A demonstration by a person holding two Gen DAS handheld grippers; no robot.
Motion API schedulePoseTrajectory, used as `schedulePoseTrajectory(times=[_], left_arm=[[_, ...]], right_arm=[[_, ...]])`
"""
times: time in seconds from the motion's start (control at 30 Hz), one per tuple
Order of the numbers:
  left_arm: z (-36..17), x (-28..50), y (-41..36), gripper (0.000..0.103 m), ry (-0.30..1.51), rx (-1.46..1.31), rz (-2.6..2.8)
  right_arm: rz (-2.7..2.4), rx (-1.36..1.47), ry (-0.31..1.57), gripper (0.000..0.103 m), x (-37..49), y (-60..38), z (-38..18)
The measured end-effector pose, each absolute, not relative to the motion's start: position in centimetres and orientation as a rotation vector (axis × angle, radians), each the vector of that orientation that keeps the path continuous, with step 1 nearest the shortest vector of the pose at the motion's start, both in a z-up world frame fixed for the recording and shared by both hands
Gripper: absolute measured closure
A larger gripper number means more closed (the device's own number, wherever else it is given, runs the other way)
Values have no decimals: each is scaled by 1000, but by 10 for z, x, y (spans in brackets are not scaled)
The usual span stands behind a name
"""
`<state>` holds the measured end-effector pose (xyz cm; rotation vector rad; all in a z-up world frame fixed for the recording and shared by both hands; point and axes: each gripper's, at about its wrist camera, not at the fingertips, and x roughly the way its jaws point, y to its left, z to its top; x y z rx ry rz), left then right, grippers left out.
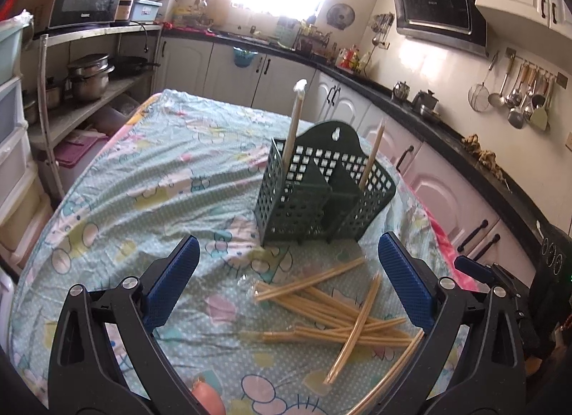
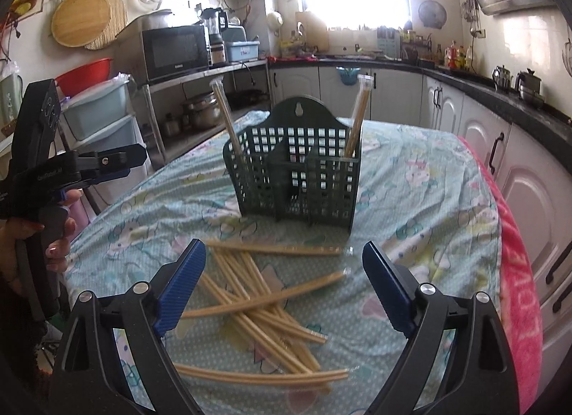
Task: Organize utensils
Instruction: 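Withdraw both grippers from the basket back toward the chopstick pile, then close the right gripper on a chopstick while the left gripper grasps another chopstick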
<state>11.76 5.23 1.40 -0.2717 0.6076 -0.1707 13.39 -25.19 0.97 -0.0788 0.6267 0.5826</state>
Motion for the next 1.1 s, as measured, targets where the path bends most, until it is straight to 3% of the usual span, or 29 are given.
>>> schedulePoseTrajectory(times=[0.87, 1.0, 1.1], left_arm=[[-56, 130, 42, 11, 791, -311, -197], [-64, 135, 46, 12, 814, -340, -202], [-70, 140, 48, 19, 832, -363, -208]], right_arm=[[452, 3, 852, 17, 129, -295, -49], [462, 36, 893, 24, 134, -298, -56], [474, 58, 918, 29, 136, -299, -60]])
